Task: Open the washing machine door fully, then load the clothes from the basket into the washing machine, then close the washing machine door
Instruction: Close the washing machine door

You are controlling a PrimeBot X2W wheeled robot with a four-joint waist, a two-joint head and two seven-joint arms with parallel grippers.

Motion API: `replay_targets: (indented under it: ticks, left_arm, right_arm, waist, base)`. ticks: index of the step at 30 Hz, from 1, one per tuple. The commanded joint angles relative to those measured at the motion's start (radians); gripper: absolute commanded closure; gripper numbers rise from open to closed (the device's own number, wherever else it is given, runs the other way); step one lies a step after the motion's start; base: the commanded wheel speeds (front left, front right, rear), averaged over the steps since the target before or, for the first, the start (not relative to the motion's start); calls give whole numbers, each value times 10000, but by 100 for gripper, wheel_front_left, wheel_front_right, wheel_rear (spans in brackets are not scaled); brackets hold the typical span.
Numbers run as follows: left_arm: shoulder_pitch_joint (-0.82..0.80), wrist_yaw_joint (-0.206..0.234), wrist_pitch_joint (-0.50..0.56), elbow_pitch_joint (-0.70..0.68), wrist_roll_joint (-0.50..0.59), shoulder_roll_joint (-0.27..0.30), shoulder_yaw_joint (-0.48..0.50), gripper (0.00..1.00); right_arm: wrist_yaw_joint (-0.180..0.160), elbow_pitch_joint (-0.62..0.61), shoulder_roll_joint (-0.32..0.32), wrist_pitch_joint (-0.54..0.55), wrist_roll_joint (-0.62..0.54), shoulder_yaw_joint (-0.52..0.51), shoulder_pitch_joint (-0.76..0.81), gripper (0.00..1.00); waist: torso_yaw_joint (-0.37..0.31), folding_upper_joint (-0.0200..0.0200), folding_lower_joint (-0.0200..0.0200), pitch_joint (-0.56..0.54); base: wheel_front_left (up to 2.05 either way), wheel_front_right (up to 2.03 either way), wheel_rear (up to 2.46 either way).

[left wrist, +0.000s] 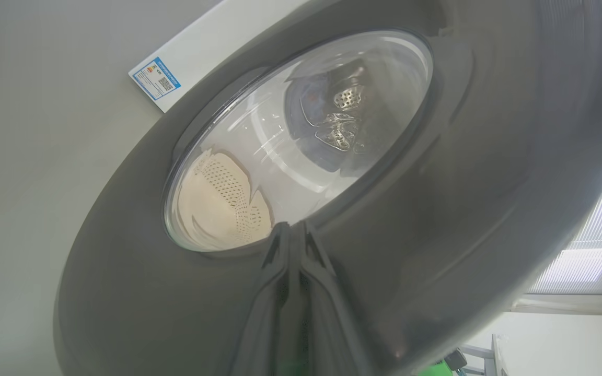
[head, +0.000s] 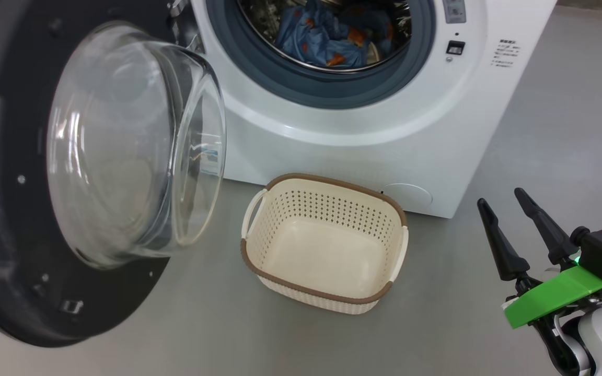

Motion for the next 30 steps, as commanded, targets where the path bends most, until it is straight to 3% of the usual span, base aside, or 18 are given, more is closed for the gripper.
replay_targets:
  ticks: [1, 11, 18, 30]
  left_arm:
    - [100, 144, 213, -711, -184, 380, 252, 100]
    - [1398, 1371, 703, -3578, -699, -276, 420, 100]
    - [1745, 2066, 775, -4593, -844, -587, 425, 100]
    - [1427, 2238, 366, -5142, -933, -1219, 355, 100]
  right_arm:
    - [73, -173, -94, -127, 119, 166, 105, 0]
    - [73, 45, 203, -359, 273, 167, 307, 0]
    - [73, 152, 422, -446, 329, 183, 293, 0]
    - [73, 145, 719, -482, 277, 77, 190, 0]
  waist:
    - [-164, 0, 1, -134]
    - [-845, 0, 1, -428]
    - [-1279, 0, 1, -360]
    - [-2794, 0, 1, -301]
  base:
    - [0, 0, 0]
    - [0, 0, 0]
    - [0, 0, 0]
    - [0, 0, 0]
